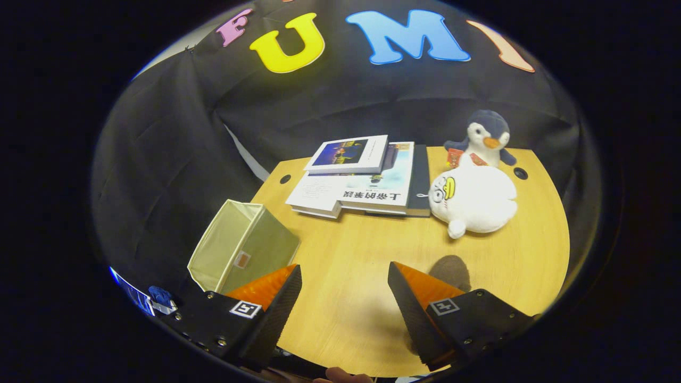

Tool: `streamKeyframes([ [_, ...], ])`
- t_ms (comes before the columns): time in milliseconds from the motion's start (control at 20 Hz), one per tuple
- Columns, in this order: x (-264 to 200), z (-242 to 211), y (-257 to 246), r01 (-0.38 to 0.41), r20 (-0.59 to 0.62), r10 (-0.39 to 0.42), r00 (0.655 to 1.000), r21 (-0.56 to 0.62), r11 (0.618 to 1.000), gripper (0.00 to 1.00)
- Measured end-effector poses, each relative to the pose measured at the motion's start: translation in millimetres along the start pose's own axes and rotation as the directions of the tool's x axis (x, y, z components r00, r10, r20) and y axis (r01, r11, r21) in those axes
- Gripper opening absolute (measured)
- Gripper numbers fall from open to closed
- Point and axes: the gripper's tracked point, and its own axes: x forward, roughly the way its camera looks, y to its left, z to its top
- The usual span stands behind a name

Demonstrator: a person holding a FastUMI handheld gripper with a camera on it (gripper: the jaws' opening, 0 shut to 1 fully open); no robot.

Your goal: Open the storage box then place both shoes into the box .Put the left shoe in first, then the right shoe, with the right side of both shoes facing outward in a uniform manner.

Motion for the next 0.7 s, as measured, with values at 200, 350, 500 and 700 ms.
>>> streamKeyframes([
  [200, -8, -15, -38, 0.050, -0.014, -0.050, 0.999, 0.031, 0.998, 0.99],
  [350, -14, -36, -72, 0.104, -0.048, -0.101, 0.994, 0.049, 0.993, 0.99],
  [500, -18, -61, -108, 0.169, -0.094, -0.162, 0.982, 0.070, 0.983, 0.99],
  [700, -17, -95, -138, 0.210, -0.167, -0.188, 0.968, 0.126, 0.970, 0.99],
])
